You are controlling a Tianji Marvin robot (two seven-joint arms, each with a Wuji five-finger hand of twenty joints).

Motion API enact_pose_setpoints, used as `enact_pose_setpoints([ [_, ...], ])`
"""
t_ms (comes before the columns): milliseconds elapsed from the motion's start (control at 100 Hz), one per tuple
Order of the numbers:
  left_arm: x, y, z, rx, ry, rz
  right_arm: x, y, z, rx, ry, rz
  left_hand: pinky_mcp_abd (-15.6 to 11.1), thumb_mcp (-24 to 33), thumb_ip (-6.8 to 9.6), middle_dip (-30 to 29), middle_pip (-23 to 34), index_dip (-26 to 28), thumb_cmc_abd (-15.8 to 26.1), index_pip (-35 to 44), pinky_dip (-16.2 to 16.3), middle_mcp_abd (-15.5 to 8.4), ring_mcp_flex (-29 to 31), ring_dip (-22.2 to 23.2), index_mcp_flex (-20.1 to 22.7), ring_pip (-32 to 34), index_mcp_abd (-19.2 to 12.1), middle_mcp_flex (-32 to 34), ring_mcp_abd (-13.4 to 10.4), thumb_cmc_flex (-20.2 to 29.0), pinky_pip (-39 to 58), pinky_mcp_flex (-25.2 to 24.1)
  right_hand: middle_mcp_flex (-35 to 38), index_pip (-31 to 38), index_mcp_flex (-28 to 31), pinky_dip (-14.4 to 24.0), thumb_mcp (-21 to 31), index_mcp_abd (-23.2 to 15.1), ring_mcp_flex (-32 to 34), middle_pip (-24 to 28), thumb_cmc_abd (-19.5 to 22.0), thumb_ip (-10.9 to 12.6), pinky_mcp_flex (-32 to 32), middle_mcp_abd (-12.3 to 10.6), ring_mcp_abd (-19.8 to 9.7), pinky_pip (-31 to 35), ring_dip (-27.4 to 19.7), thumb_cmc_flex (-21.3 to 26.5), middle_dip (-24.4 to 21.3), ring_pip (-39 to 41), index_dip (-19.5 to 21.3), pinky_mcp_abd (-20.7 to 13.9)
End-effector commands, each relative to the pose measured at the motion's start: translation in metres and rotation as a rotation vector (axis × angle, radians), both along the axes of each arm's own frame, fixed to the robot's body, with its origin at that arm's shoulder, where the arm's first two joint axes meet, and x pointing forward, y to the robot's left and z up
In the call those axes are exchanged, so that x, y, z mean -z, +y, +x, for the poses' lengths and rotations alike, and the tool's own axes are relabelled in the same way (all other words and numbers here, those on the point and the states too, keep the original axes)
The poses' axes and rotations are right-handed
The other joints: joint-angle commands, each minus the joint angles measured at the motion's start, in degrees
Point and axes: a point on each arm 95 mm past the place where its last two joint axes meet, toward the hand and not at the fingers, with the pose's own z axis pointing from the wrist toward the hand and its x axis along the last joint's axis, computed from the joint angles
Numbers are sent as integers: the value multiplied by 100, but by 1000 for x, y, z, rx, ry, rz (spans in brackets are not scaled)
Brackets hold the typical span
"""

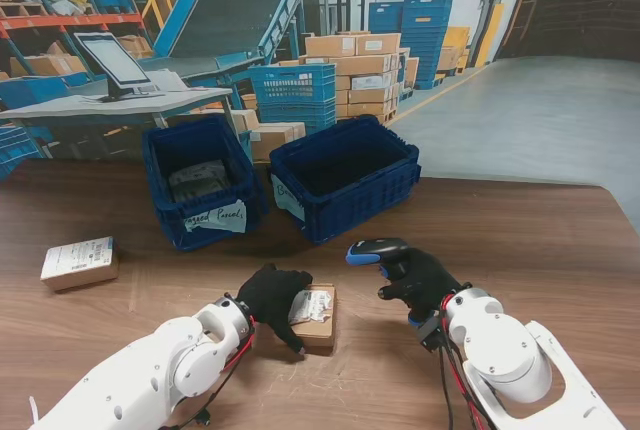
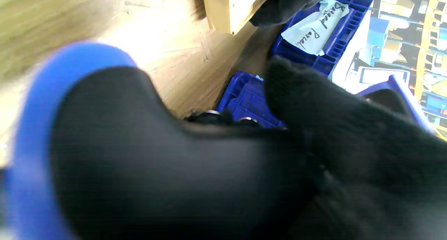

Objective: Scan and sort packages by packaging type

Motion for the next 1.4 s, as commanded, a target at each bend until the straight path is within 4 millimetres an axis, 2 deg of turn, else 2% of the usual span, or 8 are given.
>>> enact_pose_setpoints([
  [0,17,2,-10,-14,60,22,-1,5,-1,-19,4,9,287,3740,589,590,869,620,947,2302,121,-1237,1287,274,904,1337,-1719,1114,-138,3259,216,74,-39,388,330,20,91,-222,71,37,233,20,5,143,-108,99,104,514,22,273,277,-6],
  [80,13,3,-8,-27,63,15,0,6,-1,-21,4,9,273,3735,554,634,897,667,910,2553,119,-1279,1389,309,1021,1367,-1839,1247,-133,3309,263,115,-39,388,330,20,89,-222,72,37,228,20,2,139,-110,98,105,515,23,274,277,-1],
  [260,-1,5,-5,-51,62,1,0,6,-1,-20,2,9,289,3737,515,644,903,680,887,2661,122,-1277,1439,369,1056,1388,-1859,1292,-114,3333,306,141,-36,388,330,22,85,-222,76,38,230,20,2,141,-118,100,105,512,24,275,277,2],
  [820,-74,-2,1,-138,-9,-46,0,6,-2,-13,-5,13,273,3658,393,679,873,616,998,2648,127,-1266,1410,445,962,1371,-1817,1237,-147,3352,385,119,-35,388,330,20,83,-222,71,37,235,21,0,144,-102,97,106,512,27,277,278,-6],
  [1060,-101,-10,14,-188,-56,-77,2,6,-3,-12,-4,15,234,3594,273,648,843,573,1009,2622,100,-1250,1456,476,964,1418,-1824,1259,-176,3363,396,154,-37,388,330,21,85,-222,73,36,234,24,2,143,-118,100,105,520,28,274,278,-13],
  [1390,-147,-28,41,-273,-114,-134,7,4,-3,-17,10,21,259,3613,206,641,847,552,1000,2643,69,-1255,1461,441,989,1416,-1828,1283,-173,3387,417,184,-39,388,331,21,82,-223,69,37,231,23,-7,146,-112,98,105,524,29,276,278,-5],
])
